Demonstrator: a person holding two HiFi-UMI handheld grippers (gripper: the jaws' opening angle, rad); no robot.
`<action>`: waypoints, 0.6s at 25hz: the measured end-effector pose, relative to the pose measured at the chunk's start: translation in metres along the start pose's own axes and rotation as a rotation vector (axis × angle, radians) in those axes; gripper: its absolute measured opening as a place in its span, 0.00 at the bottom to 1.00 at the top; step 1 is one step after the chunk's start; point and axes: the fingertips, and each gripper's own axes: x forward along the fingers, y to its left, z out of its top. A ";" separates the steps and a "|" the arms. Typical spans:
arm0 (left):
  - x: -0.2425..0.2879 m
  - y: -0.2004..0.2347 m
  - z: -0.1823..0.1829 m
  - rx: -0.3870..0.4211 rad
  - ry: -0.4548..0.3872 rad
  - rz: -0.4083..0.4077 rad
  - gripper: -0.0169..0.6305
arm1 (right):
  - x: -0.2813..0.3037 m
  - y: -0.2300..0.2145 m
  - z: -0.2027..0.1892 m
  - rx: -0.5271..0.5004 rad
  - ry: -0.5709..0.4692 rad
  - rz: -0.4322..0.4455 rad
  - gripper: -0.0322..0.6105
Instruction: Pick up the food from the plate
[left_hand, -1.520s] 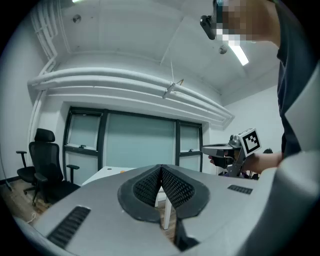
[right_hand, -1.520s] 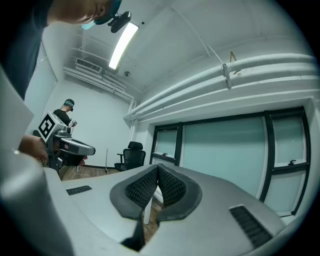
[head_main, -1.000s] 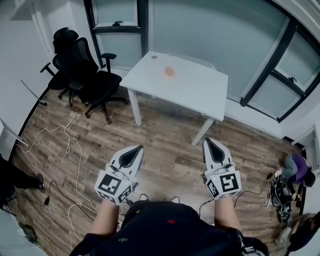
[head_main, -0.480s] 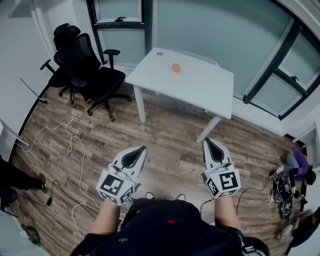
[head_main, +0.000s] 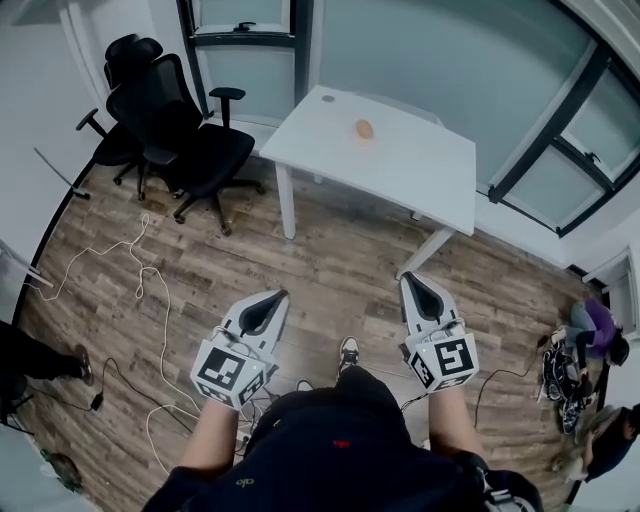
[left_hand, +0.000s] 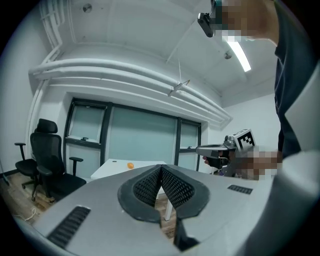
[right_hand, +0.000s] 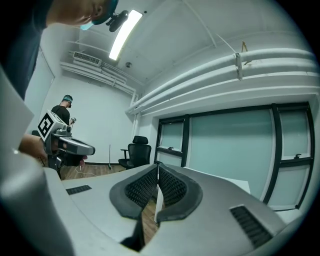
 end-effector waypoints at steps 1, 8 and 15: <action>0.002 0.003 -0.001 -0.004 0.001 0.002 0.06 | 0.006 -0.001 -0.002 0.003 0.003 0.003 0.09; 0.026 0.041 -0.007 -0.009 0.029 0.017 0.06 | 0.064 -0.010 -0.012 0.007 0.016 0.044 0.09; 0.096 0.080 0.002 -0.002 0.038 0.029 0.06 | 0.124 -0.064 -0.024 0.025 0.017 0.043 0.09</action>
